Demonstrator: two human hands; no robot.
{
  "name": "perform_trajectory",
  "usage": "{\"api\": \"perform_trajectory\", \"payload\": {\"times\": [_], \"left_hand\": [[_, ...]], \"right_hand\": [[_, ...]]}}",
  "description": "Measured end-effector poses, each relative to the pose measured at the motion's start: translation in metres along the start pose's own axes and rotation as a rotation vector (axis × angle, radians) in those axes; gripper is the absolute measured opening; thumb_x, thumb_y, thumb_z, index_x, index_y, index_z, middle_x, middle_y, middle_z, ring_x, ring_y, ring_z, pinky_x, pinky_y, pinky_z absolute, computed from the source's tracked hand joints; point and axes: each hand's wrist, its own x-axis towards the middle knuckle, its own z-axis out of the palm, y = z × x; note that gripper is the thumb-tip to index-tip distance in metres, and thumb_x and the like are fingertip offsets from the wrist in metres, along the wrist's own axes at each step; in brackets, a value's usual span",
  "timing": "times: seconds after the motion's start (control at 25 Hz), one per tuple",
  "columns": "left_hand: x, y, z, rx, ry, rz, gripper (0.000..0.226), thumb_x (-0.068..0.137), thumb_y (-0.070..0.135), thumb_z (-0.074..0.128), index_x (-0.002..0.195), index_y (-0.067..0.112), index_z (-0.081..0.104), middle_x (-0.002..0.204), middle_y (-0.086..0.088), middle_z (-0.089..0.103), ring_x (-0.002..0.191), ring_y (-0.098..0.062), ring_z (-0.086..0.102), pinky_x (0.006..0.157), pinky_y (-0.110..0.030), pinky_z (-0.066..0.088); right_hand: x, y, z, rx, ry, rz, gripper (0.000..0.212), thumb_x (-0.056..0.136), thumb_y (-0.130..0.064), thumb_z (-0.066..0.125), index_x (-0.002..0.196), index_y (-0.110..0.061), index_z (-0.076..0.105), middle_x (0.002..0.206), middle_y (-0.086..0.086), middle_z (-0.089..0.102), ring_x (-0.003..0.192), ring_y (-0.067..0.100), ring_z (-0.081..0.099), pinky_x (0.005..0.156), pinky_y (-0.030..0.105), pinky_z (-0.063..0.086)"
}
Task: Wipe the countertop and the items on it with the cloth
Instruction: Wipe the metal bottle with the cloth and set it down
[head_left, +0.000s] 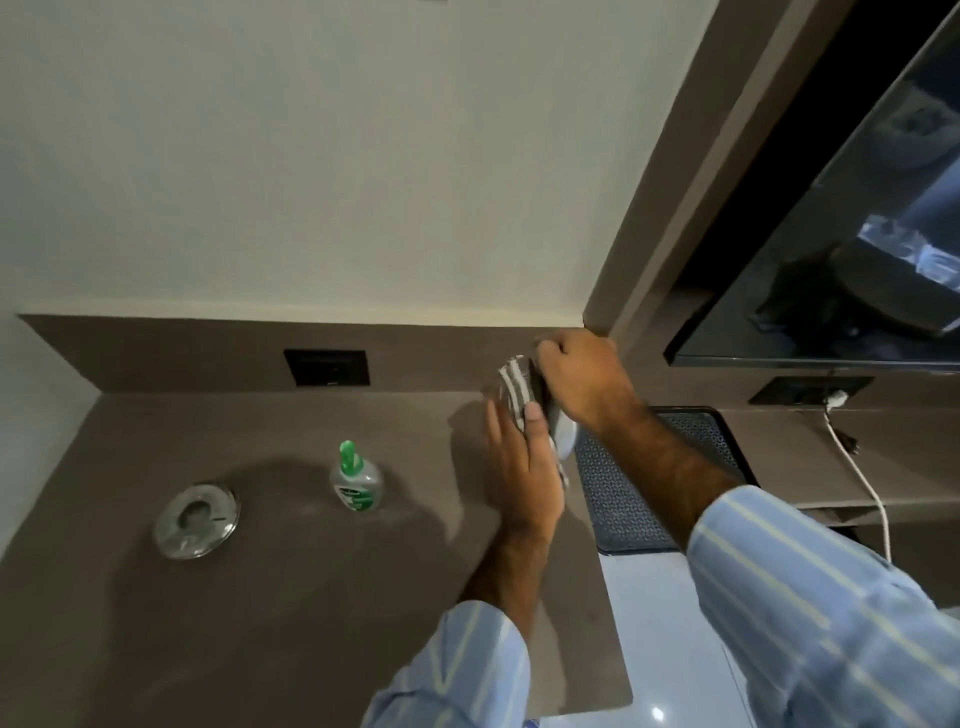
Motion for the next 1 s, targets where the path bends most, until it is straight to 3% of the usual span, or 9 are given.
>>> {"api": "perform_trajectory", "payload": {"times": [0.12, 0.2, 0.24, 0.32, 0.4, 0.6, 0.76, 0.88, 1.0], "left_hand": [[0.018, -0.023, -0.007, -0.142, 0.018, -0.305, 0.050, 0.104, 0.047, 0.036, 0.129, 0.013, 0.064, 0.131, -0.011, 0.067, 0.116, -0.015, 0.063, 0.091, -0.018, 0.037], [0.022, -0.018, -0.001, -0.235, -0.045, -0.208, 0.052, 0.097, 0.062, 0.037, 0.129, 0.028, 0.060, 0.126, 0.003, 0.067, 0.100, 0.010, 0.063, 0.085, -0.018, 0.044], [0.018, -0.015, 0.006, -0.200, -0.041, -0.119, 0.056, 0.096, 0.067, 0.037, 0.135, 0.030, 0.054, 0.130, 0.007, 0.063, 0.106, 0.011, 0.061, 0.087, -0.016, 0.048], [0.006, -0.026, 0.010, -0.156, 0.026, -0.078, 0.056, 0.099, 0.060, 0.036, 0.136, 0.023, 0.053, 0.133, -0.002, 0.062, 0.122, -0.012, 0.060, 0.093, -0.016, 0.047], [0.008, -0.033, -0.003, -0.199, 0.022, -0.249, 0.040, 0.103, 0.047, 0.038, 0.114, 0.021, 0.067, 0.110, -0.003, 0.072, 0.111, -0.024, 0.065, 0.075, -0.010, 0.044], [0.046, 0.005, -0.016, -0.094, -0.136, -0.179, 0.029, 0.094, 0.062, 0.042, 0.083, 0.058, 0.069, 0.078, 0.043, 0.067, 0.074, 0.022, 0.062, 0.053, 0.005, 0.039], [0.033, -0.026, -0.023, -0.102, -0.133, -0.367, 0.043, 0.101, 0.052, 0.041, 0.113, 0.024, 0.071, 0.099, 0.004, 0.075, 0.094, -0.015, 0.070, 0.070, -0.020, 0.047], [0.024, -0.014, -0.011, -0.130, -0.065, -0.149, 0.045, 0.101, 0.050, 0.039, 0.122, 0.018, 0.063, 0.113, -0.007, 0.070, 0.101, -0.017, 0.067, 0.083, -0.026, 0.053], [0.022, 0.000, -0.022, 0.103, 0.003, -0.014, 0.044, 0.106, 0.038, 0.038, 0.123, 0.008, 0.065, 0.115, -0.010, 0.069, 0.100, -0.017, 0.062, 0.087, -0.018, 0.044]], "right_hand": [[0.001, -0.005, 0.002, 0.039, 0.044, 0.010, 0.042, 0.091, -0.026, 0.040, 0.092, -0.007, 0.077, 0.084, 0.014, 0.077, 0.085, 0.032, 0.069, 0.089, 0.038, 0.058], [0.002, -0.005, 0.005, 0.076, 0.060, 0.011, 0.041, 0.093, -0.023, 0.040, 0.099, -0.009, 0.079, 0.100, 0.013, 0.079, 0.097, 0.030, 0.068, 0.096, 0.032, 0.054], [0.003, -0.006, 0.005, 0.092, 0.073, 0.016, 0.040, 0.094, -0.022, 0.040, 0.102, -0.011, 0.078, 0.107, 0.011, 0.078, 0.103, 0.027, 0.067, 0.097, 0.029, 0.049], [0.003, -0.007, 0.006, 0.100, 0.078, 0.020, 0.041, 0.095, -0.021, 0.040, 0.106, -0.015, 0.079, 0.115, 0.008, 0.077, 0.109, 0.024, 0.065, 0.095, 0.024, 0.042], [0.001, -0.007, 0.003, 0.093, 0.060, 0.014, 0.042, 0.096, -0.021, 0.039, 0.114, -0.017, 0.077, 0.122, 0.006, 0.075, 0.115, 0.021, 0.063, 0.095, 0.020, 0.038], [-0.002, -0.004, 0.002, 0.115, 0.050, -0.031, 0.044, 0.098, -0.019, 0.040, 0.129, -0.018, 0.071, 0.137, 0.003, 0.068, 0.129, 0.018, 0.057, 0.106, 0.021, 0.033], [-0.004, -0.008, 0.000, 0.121, 0.052, -0.047, 0.044, 0.100, -0.020, 0.038, 0.130, -0.017, 0.070, 0.138, 0.002, 0.067, 0.129, 0.017, 0.057, 0.108, 0.023, 0.035], [-0.001, -0.004, 0.003, 0.106, 0.052, -0.048, 0.046, 0.095, -0.024, 0.037, 0.120, -0.018, 0.075, 0.128, 0.001, 0.073, 0.119, 0.013, 0.060, 0.100, 0.021, 0.038], [-0.003, -0.005, 0.000, 0.062, 0.018, -0.037, 0.044, 0.092, -0.028, 0.038, 0.108, -0.014, 0.076, 0.112, 0.005, 0.077, 0.104, 0.020, 0.066, 0.088, 0.027, 0.047]]}}
